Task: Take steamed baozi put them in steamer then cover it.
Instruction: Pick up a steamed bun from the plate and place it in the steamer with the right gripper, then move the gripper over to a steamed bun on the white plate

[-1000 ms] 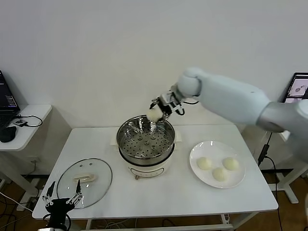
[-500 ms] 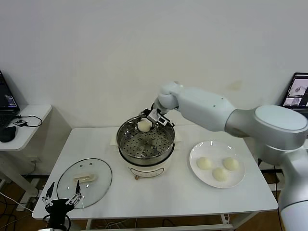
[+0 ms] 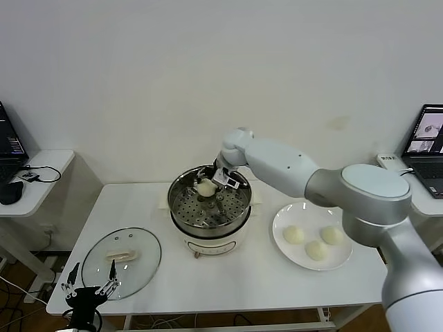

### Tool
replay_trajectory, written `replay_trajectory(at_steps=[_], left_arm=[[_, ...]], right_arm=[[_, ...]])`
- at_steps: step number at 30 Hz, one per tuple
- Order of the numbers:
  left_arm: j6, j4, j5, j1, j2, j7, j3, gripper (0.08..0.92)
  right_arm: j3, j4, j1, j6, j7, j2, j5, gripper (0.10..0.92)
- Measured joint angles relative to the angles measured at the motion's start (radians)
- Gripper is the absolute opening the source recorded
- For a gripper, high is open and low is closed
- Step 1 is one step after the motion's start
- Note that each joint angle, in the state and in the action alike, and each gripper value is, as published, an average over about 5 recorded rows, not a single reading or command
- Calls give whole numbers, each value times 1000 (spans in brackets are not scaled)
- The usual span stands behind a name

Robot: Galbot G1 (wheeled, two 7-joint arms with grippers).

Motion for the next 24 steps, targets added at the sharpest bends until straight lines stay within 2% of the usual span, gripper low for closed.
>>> replay_trajectory(at_steps=[6,12,24], left_arm=[[1,-2,1,-3,-3,0,3,823],[7,-13,2,-4,-3,2,4,823],[36,-39,-16,-7,19,4,0,823]], right_arm=[[11,-19,1,10,9,-1,-11,810],[-1,23,35,-34,-18,-31,69,823],[-52,353,199,-410,-135,-273,424,823]])
